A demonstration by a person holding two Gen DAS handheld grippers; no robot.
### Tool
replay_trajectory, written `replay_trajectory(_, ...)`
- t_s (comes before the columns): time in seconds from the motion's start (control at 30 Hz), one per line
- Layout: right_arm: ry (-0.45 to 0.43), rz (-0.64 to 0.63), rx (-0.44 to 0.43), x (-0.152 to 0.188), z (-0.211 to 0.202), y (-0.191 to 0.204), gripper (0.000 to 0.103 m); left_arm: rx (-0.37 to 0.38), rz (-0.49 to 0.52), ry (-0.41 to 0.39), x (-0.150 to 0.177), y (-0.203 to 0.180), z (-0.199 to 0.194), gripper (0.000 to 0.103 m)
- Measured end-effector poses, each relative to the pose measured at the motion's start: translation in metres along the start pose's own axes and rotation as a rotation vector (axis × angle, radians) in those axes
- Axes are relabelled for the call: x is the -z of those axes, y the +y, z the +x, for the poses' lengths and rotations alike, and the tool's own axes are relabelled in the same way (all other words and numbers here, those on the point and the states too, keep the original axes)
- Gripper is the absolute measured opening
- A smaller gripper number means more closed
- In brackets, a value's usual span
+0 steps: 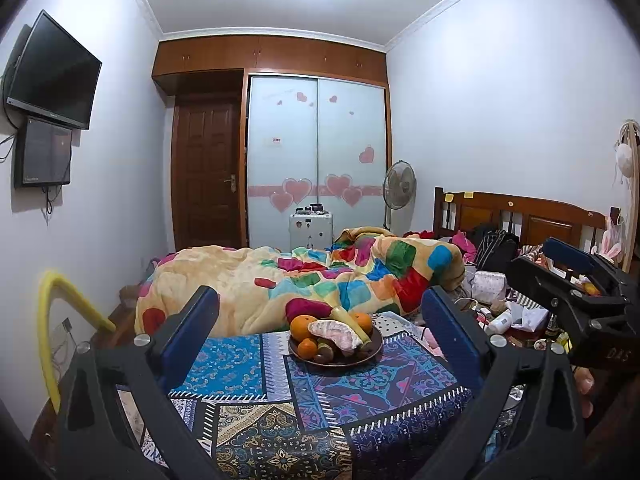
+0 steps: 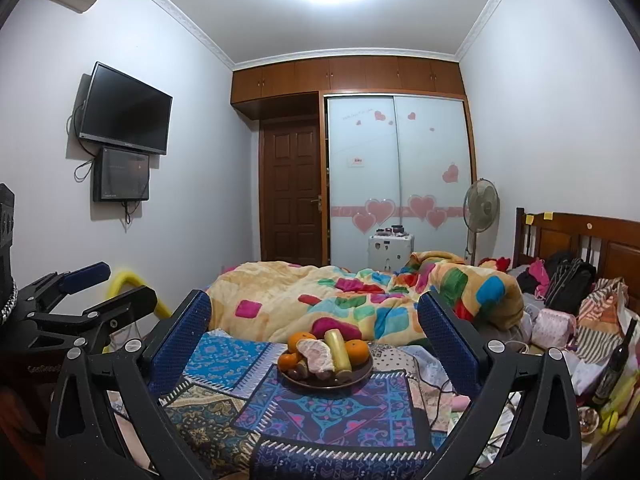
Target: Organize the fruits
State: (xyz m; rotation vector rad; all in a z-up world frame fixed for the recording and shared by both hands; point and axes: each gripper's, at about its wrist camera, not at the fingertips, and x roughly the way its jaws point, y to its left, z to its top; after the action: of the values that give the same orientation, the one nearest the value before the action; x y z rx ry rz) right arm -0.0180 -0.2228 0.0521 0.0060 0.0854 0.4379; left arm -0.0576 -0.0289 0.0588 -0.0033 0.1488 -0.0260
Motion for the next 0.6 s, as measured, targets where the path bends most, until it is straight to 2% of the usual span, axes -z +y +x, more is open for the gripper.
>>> replay_trajectory(0.6,0.001,0.001,0.000,0.0001,0.0003,0.0001,0.103,0.000,-0.015,0.017,0.0030,0.0026,0.0061,0.103)
